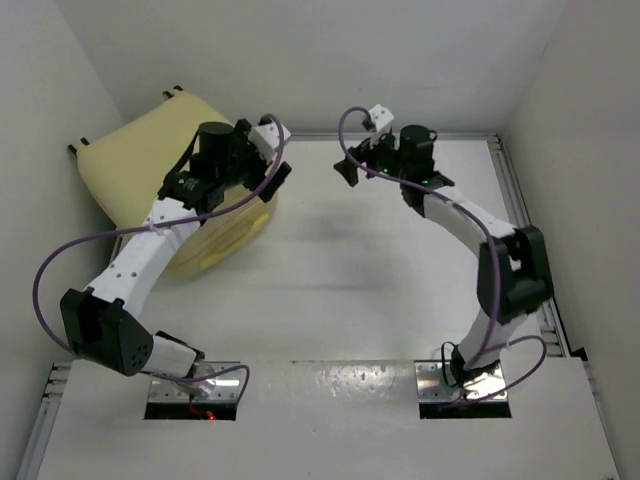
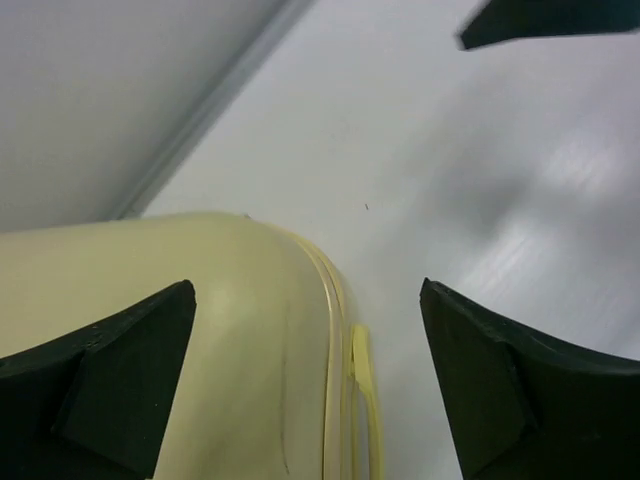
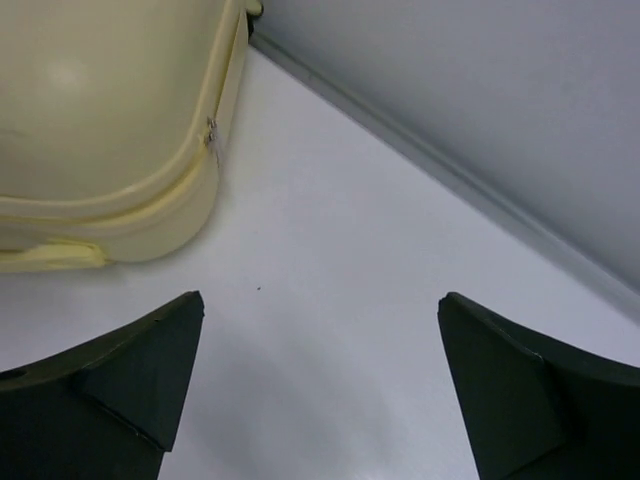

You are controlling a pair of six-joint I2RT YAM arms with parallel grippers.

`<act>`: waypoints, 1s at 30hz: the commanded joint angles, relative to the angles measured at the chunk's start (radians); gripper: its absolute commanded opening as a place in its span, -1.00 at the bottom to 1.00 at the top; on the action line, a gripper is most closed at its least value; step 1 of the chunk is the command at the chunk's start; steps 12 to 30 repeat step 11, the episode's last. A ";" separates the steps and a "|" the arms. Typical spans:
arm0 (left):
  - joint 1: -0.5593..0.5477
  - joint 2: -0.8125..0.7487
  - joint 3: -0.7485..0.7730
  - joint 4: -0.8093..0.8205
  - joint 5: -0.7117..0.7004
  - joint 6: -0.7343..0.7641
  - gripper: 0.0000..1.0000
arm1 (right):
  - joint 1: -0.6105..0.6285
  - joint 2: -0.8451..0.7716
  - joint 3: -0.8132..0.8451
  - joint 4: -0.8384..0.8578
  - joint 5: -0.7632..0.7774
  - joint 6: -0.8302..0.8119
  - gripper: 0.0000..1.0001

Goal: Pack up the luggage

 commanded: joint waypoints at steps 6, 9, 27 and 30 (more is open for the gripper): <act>0.029 0.029 0.079 -0.039 -0.075 -0.274 1.00 | -0.193 -0.336 0.024 -0.545 0.062 0.017 1.00; 0.049 0.019 0.018 0.017 -0.102 -0.320 1.00 | -0.242 -0.439 -0.057 -0.582 0.082 0.032 1.00; 0.073 0.006 0.007 0.034 -0.102 -0.346 1.00 | -0.284 -0.520 -0.086 -0.586 0.087 0.048 1.00; 0.073 0.006 0.007 0.034 -0.102 -0.346 1.00 | -0.284 -0.520 -0.086 -0.586 0.087 0.048 1.00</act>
